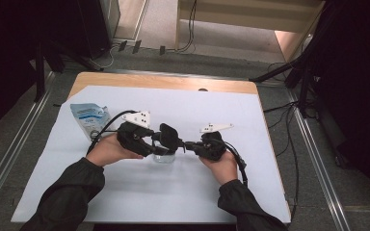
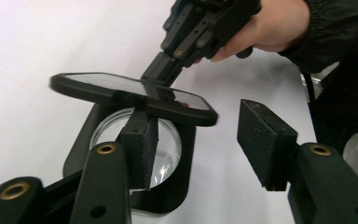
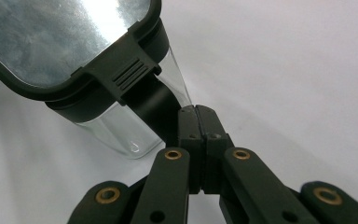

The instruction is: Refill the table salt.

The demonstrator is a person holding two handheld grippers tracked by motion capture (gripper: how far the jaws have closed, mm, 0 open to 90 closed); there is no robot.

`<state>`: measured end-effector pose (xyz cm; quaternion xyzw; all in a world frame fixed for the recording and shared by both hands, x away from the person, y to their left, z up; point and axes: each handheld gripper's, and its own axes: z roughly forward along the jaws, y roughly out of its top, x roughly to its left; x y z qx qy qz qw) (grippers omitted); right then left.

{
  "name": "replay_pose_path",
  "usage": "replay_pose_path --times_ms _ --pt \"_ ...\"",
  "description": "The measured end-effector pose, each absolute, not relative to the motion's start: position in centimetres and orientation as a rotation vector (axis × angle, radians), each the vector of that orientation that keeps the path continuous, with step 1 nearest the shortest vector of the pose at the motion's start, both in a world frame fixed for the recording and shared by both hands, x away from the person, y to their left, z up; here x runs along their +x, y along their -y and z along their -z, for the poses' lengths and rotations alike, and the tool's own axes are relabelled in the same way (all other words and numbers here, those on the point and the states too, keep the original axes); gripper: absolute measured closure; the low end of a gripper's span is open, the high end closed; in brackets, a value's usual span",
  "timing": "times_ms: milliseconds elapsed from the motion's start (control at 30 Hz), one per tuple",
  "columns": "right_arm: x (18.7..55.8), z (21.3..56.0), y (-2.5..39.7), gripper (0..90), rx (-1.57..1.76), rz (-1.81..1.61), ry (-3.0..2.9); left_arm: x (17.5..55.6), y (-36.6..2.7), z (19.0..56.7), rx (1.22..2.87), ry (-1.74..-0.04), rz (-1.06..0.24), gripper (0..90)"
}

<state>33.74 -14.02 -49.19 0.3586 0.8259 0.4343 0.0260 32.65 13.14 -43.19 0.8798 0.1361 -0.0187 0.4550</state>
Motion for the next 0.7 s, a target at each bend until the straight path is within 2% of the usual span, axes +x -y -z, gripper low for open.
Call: replay_pose_path --times_ms 167,433,467,600,700 --pt "33.75 49.21 14.02 90.0 1.107 -1.343 -2.553 32.35 -12.84 43.18 2.185 -0.298 0.04 52.1" --pt "33.73 49.18 14.07 90.0 1.101 -1.341 -2.558 32.33 -13.18 43.33 2.204 -0.249 0.011 70.8" --pt "33.72 49.17 14.06 90.0 1.1 -1.34 -2.559 32.43 -13.28 43.38 2.207 -0.256 0.007 75.3" --pt "33.69 49.16 14.06 90.0 1.101 -1.34 -2.559 32.57 -13.53 43.53 2.197 -0.247 0.019 81.7" --pt "33.69 49.16 14.06 90.0 1.102 -1.34 -2.558 32.56 -13.4 43.46 2.2 -0.242 0.006 83.3"
